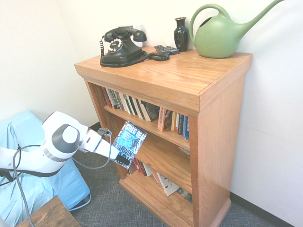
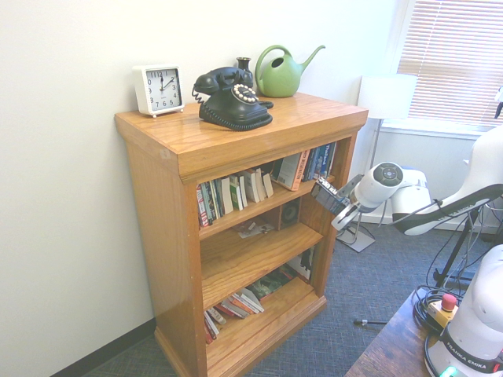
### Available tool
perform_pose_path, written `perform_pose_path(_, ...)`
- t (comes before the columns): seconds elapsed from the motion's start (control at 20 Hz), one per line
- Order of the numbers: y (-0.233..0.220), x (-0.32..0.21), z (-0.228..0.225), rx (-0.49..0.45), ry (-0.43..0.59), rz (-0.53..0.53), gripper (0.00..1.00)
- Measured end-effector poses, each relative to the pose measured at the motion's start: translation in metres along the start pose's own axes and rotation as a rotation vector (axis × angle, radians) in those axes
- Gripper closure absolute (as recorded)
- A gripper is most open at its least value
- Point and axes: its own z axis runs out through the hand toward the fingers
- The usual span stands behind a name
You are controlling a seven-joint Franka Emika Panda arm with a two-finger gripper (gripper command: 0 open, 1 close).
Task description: Shelf the books
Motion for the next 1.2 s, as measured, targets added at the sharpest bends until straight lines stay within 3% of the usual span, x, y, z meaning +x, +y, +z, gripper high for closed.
perform_pose_path(0.45,-0.024,0.033,-0.023,0.141,-0.148,-0.007,1.00)
perform_pose_path(0.8,-0.020,0.058,-0.004,0.134,-0.135,0.010,1.00)
perform_pose_path(1.2,-0.066,0.066,0.032,0.142,-0.137,-0.038,1.00)
